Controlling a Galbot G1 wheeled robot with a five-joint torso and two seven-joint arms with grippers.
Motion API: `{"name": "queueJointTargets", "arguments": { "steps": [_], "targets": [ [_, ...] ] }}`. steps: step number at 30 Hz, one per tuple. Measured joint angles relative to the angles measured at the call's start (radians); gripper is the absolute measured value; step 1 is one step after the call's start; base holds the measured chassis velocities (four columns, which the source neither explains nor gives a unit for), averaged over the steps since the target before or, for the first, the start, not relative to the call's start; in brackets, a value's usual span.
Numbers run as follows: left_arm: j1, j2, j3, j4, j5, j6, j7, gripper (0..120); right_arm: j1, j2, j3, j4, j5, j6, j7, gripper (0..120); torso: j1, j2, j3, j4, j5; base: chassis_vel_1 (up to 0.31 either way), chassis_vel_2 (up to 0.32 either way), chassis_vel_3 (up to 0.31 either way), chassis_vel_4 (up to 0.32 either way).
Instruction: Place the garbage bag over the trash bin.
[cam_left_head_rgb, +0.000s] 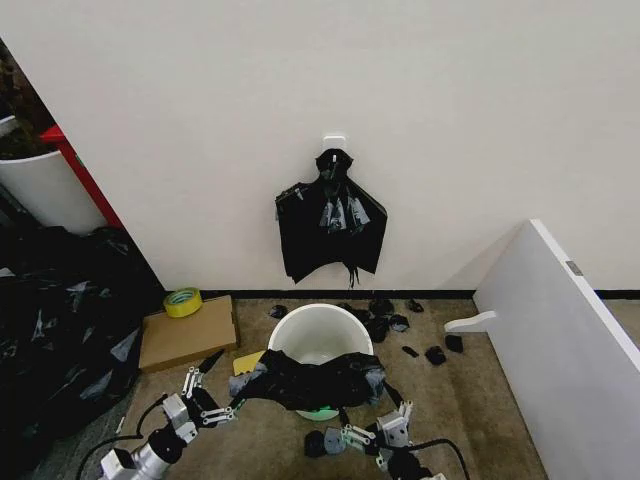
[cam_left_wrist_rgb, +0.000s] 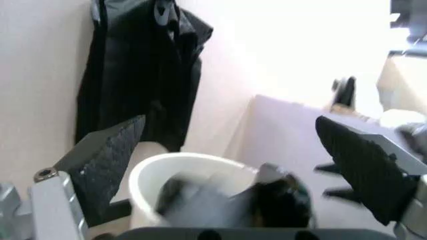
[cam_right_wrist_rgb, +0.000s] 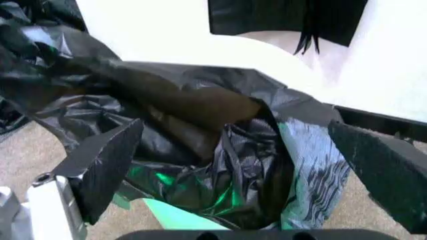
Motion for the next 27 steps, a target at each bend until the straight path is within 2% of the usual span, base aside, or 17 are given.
{"name": "queueJointTargets", "arguments": {
  "steps": [2,6,8,11,12,14,17,18,19,22,25,27],
  "targets": [
    [-0.013,0.004,0.003,0.006,-0.042,0.026,0.028,100,0.003,0.0,0.0,-0.004,0.002,-0.001,0.0,100,0.0,0.0,0.0,-0.0002,0.0,0.0,0.0,0.0,0.0],
    [-0.036,0.003,0.004,0.019,-0.067,0.044,0.018,100,0.005,0.001,0.001,-0.008,0.003,-0.002,0.001,100,0.0,0.0,0.0,-0.0001,-0.0001,0.0,0.0,0.0,0.0],
    [-0.048,0.0,-0.007,0.02,-0.044,0.042,-0.013,100,0.004,0.001,0.004,-0.006,0.006,-0.003,0.001,100,0.0,0.0,0.0,-0.0006,-0.0011,0.0,0.0,0.0,0.0],
    [-0.052,0.001,-0.026,0.013,-0.009,0.041,-0.049,100,0.004,0.001,0.008,0.002,0.017,-0.004,0.001,100,0.0,0.0,0.0,-0.0005,-0.0005,0.0,0.0,0.0,0.0],
    [-0.05,0.0,-0.038,-0.001,0.026,0.038,-0.089,100,0.008,0.0,0.012,0.009,0.027,-0.004,0.0,100,0.0,0.0,0.0,-0.0004,-0.0003,0.0,0.0,0.0,0.0],
    [-0.028,-0.003,-0.053,-0.053,0.092,0.02,-0.221,100,0.013,-0.005,0.019,0.028,0.048,-0.003,-0.013,100,0.0,0.0,0.0,-0.0003,-0.0012,0.0,0.0,0.0,0.0],
    [0.03,-0.035,-0.069,-0.228,0.229,0.011,-0.613,100,0.02,-0.037,0.028,0.085,0.087,0.0,-0.062,100,0.0,0.0,0.0,-0.0004,-0.0005,0.0,0.0,0.0,0.0],
    [0.038,-0.045,-0.072,-0.253,0.269,0.017,-0.677,100,0.025,-0.046,0.03,0.094,0.089,0.0,-0.07,100,0.0,0.0,0.0,-0.0005,-0.0006,0.0,0.0,0.0,0.0],
    [0.038,-0.045,-0.072,-0.253,0.269,0.017,-0.677,100,0.025,-0.046,0.03,0.094,0.089,0.0,-0.07,100,0.0,0.0,0.0,-0.0005,-0.0006,0.0,0.0,0.0,0.0],
    [0.061,-0.077,-0.076,-0.315,0.419,0.05,-0.893,100,0.074,-0.097,0.043,0.138,0.126,-0.023,-0.102,100,0.0,0.0,0.0,-0.0004,-0.0007,0.0,0.0,0.0,0.0],
    [0.089,-0.091,-0.074,-0.362,0.551,0.117,-1.069,100,0.164,-0.165,0.062,0.171,0.213,-0.09,-0.121,100,0.0,0.0,0.0,-0.0002,-0.001,0.0,0.0,0.0,0.0],
    [0.099,-0.091,-0.071,-0.378,0.577,0.142,-1.107,100,0.194,-0.189,0.072,0.175,0.256,-0.121,-0.128,100,0.0,0.0,0.0,0.0003,-0.0004,0.0,0.0,0.0,0.0]
  ]
}}
